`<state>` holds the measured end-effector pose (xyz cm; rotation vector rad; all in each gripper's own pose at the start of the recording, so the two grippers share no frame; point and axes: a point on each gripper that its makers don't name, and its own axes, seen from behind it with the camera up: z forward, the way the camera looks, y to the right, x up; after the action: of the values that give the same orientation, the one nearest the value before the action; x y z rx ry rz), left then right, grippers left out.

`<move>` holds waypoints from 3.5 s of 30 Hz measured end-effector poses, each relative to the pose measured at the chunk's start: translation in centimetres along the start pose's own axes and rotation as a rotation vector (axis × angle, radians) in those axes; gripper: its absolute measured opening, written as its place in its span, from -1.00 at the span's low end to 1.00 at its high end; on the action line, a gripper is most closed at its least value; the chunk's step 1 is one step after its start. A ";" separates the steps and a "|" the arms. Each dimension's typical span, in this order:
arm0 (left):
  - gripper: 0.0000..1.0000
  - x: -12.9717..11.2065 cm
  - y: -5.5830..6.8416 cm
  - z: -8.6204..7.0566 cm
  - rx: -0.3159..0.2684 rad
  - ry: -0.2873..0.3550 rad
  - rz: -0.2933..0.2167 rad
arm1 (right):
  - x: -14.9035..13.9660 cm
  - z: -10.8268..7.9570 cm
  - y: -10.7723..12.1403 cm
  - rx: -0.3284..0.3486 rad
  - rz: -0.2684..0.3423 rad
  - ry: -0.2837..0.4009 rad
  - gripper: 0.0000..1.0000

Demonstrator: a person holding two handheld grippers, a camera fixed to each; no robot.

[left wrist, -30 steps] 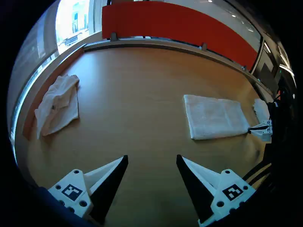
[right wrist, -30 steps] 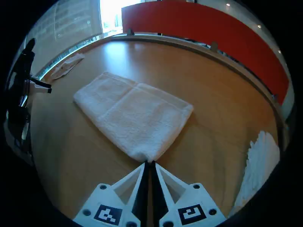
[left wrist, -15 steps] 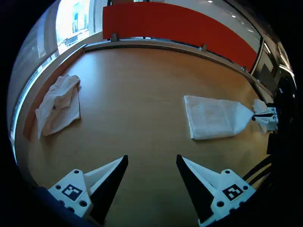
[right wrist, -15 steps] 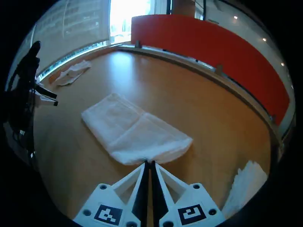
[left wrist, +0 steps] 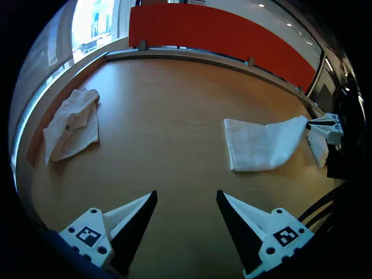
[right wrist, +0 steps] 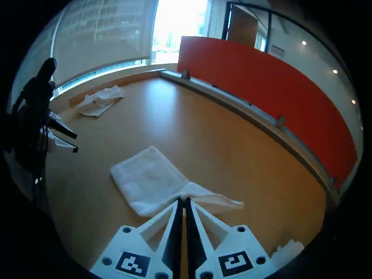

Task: Fold towel

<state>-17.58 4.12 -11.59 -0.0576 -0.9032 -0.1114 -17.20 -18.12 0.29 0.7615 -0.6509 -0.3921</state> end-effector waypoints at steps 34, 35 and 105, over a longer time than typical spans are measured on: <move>0.89 -0.4 -1.5 -3.3 0.006 0.033 -0.116 | 1.7 11.8 -14.8 0.289 -0.040 -0.094 -0.70; 0.89 -0.4 -1.4 -3.3 0.006 0.033 -0.115 | 1.8 11.7 -14.7 0.289 -0.036 -0.093 -0.57; 0.89 -0.7 -0.2 -2.8 -0.004 0.021 -0.086 | -7.3 7.0 -9.4 0.063 0.140 -0.131 -0.90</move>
<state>-15.87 3.74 -13.84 -0.0207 -0.8847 -0.1935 -28.23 -23.99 -5.75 0.7494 -0.8382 -0.2955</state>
